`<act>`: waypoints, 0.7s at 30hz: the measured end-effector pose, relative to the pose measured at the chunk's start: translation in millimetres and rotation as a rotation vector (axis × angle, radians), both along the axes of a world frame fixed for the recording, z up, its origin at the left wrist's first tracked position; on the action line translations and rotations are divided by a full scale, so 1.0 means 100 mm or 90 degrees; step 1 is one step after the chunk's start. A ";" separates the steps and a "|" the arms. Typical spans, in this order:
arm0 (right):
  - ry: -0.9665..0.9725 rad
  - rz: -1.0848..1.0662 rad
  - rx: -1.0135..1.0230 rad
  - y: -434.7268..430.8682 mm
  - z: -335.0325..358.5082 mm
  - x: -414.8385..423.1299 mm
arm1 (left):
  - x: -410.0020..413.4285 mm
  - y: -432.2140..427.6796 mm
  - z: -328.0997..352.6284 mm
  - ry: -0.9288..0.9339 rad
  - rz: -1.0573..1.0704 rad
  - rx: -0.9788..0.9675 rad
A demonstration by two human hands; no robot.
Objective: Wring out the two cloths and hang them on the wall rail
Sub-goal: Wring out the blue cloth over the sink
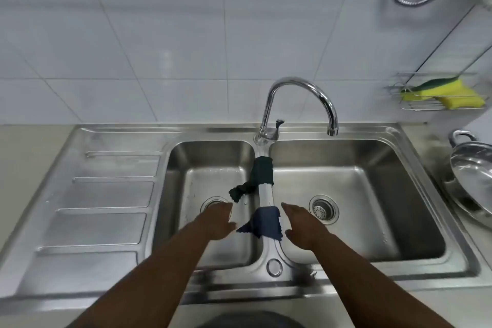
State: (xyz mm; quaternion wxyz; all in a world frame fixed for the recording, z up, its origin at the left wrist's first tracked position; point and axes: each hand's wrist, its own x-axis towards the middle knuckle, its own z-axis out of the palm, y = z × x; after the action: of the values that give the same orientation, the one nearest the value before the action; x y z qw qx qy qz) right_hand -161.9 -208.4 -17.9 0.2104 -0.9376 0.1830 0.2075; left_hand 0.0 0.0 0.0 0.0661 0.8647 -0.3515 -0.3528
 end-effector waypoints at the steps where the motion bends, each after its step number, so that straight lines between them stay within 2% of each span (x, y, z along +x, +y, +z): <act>1: -0.022 0.005 0.028 0.01 -0.06 0.01 | -0.06 -0.04 -0.05 0.013 -0.024 0.011; 4: -0.070 0.013 0.089 0.09 -0.14 0.04 | -0.24 -0.15 -0.27 0.088 -0.026 -0.010; 8: -0.132 -0.031 0.035 0.10 -0.21 0.07 | -0.36 -0.26 -0.53 0.196 0.031 -0.068; 13: -0.158 -0.050 0.050 0.08 -0.16 0.14 | -0.39 -0.40 -0.60 0.192 0.133 -0.194; 15: -0.169 -0.046 0.054 0.08 -0.10 0.17 | -0.36 -0.44 -0.58 0.207 0.145 -0.209; 18: -0.205 -0.058 0.075 0.08 0.06 0.27 | -0.27 -0.45 -0.48 0.157 0.129 -0.185; 21: -0.228 -0.087 0.106 0.09 0.24 0.41 | -0.18 -0.43 -0.32 0.152 0.160 -0.230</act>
State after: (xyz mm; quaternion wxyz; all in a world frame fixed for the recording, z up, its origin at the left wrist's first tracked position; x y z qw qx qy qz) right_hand -121.2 -199.7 6.2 0.3302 -0.9243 0.1877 0.0371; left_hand -17.7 -43.3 -32.4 0.3040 0.8280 -0.2880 -0.3729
